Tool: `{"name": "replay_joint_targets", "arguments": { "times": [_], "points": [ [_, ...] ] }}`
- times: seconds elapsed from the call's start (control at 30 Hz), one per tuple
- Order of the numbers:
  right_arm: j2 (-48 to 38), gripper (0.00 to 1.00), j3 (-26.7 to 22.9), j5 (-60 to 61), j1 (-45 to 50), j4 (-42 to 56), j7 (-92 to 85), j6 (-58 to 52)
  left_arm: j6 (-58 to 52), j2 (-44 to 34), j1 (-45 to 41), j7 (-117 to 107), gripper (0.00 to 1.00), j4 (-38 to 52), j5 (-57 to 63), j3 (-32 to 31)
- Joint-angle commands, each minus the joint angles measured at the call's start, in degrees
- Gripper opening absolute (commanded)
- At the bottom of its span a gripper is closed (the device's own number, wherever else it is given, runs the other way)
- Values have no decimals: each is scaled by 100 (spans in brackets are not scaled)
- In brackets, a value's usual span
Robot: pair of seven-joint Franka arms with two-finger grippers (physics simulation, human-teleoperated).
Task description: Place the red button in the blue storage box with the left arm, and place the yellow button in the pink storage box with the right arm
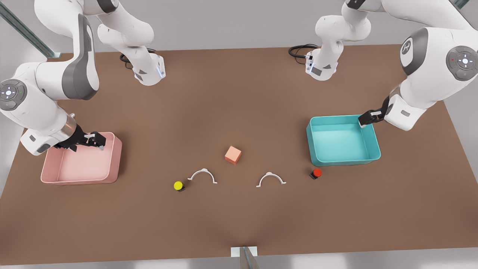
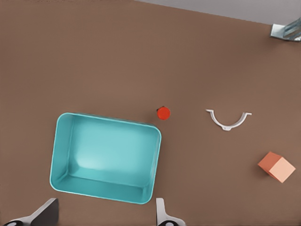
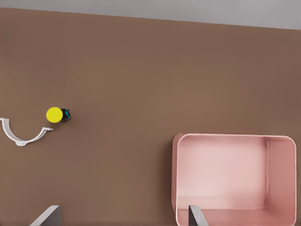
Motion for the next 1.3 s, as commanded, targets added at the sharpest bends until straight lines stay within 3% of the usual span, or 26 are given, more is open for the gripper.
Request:
{"name": "replay_joint_targets", "arguments": {
  "times": [0.0, 0.13, 0.2, 0.27, 0.37, 0.57, 0.7, 0.83, 1.27],
  "points": [
    [-6, 100, 0, 4, 2, 4, -29, -1, 22, -7, 5, 1846, 100, -4, 18, -1],
    [11, 100, 0, 4, -16, 13, -20, 34, 645, 546, -460, 1829, 100, 58, 63, -19],
    [327, 100, 79, 22, 107, 39, 42, 438, 1366, 1205, -803, 1794, 100, 58, 62, -19],
    [679, 100, 343, 13, 371, 4, 112, 974, 1831, 1584, -786, 1802, 100, 58, -113, -10],
    [1417, 100, 352, -22, 854, 171, 613, 1528, 2201, 2014, -830, 1609, 100, 58, -105, -19],
    [2349, 100, 466, -5, 1144, 522, 1026, 2267, 4038, 1725, -812, 1908, 100, -1761, -131, -10],
    [2797, 100, 589, -31, 1267, 680, 982, 2478, 4750, 1751, -795, 1996, 100, -2368, -140, -1],
    [3140, 100, 607, -14, 1276, 953, 833, 2460, 5145, 1918, -680, 2145, 100, -2456, -131, 17],
    [3562, 100, 598, 4, 1206, 531, 789, 2618, 6314, 2155, -610, 2084, 100, -3484, -149, 34]
  ]
}}
